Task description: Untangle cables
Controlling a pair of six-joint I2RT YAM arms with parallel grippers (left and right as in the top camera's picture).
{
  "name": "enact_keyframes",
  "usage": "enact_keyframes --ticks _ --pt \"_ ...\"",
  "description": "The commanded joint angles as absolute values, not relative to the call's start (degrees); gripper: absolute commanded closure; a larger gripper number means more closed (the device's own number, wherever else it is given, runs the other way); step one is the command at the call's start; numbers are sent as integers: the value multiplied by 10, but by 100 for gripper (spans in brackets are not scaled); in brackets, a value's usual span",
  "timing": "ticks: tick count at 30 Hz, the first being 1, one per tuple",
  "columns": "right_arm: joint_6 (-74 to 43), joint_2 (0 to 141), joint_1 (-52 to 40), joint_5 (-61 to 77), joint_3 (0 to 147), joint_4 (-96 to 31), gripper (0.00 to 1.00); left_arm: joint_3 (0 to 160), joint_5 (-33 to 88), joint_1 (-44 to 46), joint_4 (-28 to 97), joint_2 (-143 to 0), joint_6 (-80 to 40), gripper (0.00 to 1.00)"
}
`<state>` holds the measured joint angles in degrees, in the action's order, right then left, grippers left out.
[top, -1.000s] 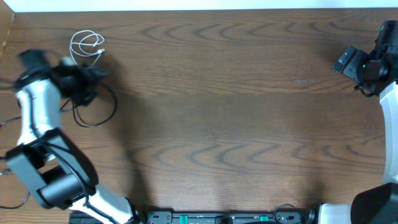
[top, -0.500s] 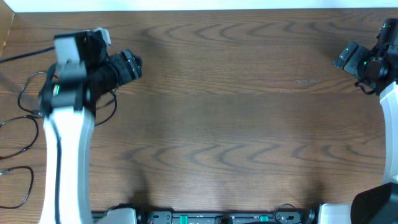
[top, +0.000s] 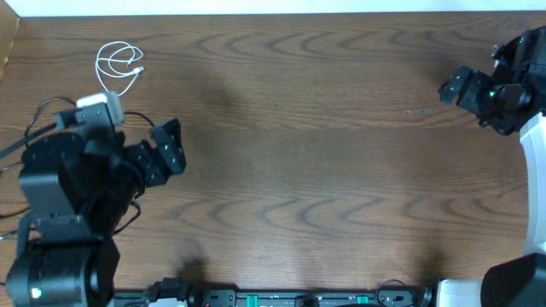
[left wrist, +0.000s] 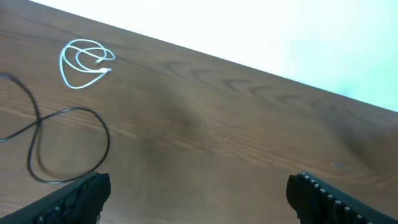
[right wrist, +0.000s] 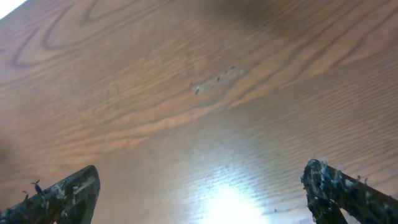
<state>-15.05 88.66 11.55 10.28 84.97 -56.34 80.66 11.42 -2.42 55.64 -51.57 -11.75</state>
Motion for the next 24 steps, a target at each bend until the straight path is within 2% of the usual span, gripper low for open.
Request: enact_keyframes --ticks 1,8,17,24 --pt "-122 825 103 119 850 -581 1 809 94 -23 564 -519 -112 4" --pt "-91 707 69 90 833 -624 1 809 109 -23 568 -529 -112 3" --pt "-83 511 22 108 679 -578 1 809 109 -23 568 -536 -112 3" --pt "-108 460 22 141 659 -584 1 809 109 -23 568 -538 -112 3"
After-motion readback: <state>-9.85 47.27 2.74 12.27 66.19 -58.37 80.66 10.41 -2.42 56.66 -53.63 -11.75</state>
